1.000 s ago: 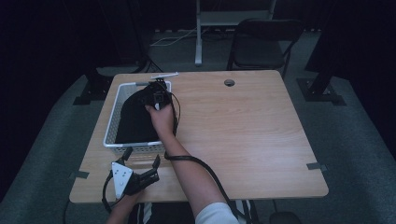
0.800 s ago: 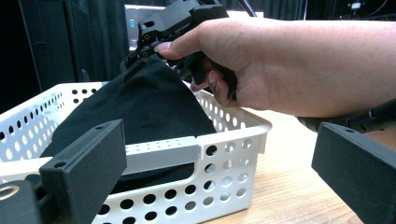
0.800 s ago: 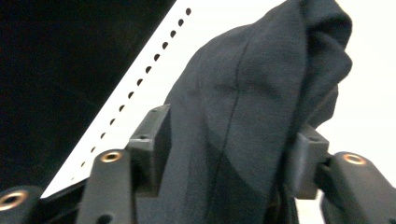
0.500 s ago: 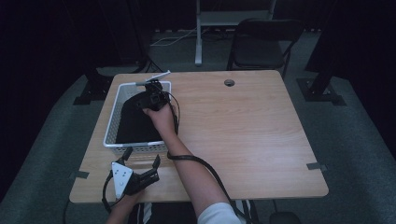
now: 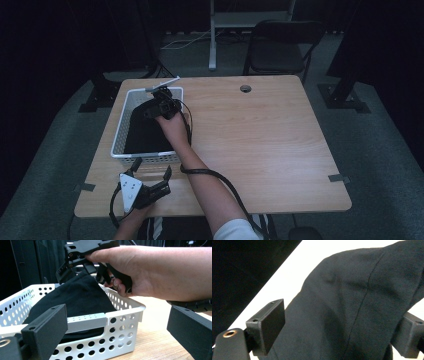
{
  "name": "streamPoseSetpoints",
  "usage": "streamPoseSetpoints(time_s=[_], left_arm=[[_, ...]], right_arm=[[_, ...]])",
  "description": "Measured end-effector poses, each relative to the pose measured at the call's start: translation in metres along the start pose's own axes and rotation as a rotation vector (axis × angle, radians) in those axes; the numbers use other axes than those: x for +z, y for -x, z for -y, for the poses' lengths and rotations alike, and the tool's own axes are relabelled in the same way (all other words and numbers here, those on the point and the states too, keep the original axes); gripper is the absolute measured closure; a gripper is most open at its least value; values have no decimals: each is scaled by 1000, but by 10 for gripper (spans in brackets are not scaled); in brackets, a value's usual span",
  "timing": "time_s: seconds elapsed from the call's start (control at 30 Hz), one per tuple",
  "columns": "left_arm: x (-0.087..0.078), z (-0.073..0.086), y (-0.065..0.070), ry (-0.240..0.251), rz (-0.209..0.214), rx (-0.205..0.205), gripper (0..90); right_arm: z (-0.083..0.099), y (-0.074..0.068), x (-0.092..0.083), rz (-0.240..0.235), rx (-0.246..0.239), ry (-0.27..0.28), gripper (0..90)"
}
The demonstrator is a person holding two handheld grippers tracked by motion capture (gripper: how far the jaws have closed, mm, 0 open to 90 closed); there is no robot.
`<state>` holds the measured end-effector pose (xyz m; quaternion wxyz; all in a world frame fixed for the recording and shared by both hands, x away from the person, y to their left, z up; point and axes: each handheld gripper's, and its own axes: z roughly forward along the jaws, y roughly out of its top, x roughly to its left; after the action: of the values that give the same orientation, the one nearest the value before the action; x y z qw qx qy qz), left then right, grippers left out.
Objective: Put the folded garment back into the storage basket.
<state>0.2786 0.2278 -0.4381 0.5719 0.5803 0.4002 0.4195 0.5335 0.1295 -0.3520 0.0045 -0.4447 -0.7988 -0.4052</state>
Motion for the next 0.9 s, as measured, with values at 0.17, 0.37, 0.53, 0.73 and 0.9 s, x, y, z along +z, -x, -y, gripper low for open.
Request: streamPoseSetpoints(time_s=[0.17,0.37,0.53,0.73,0.9], left_arm=[[0,0,0,-1,0,1,44],[0,0,0,-1,0,0,44],[0,0,0,0,-1,0,44],[0,0,0,-1,-4,0,44],[0,0,0,0,-5,0,44]], right_arm=[[0,-2,-1,-4,-26,7,70],[2,-5,-8,-28,-55,82,33],[2,-6,-13,-58,-70,122,13],[5,-11,-18,-60,-128,183,13],[6,-12,-21,-69,-138,216,13]])
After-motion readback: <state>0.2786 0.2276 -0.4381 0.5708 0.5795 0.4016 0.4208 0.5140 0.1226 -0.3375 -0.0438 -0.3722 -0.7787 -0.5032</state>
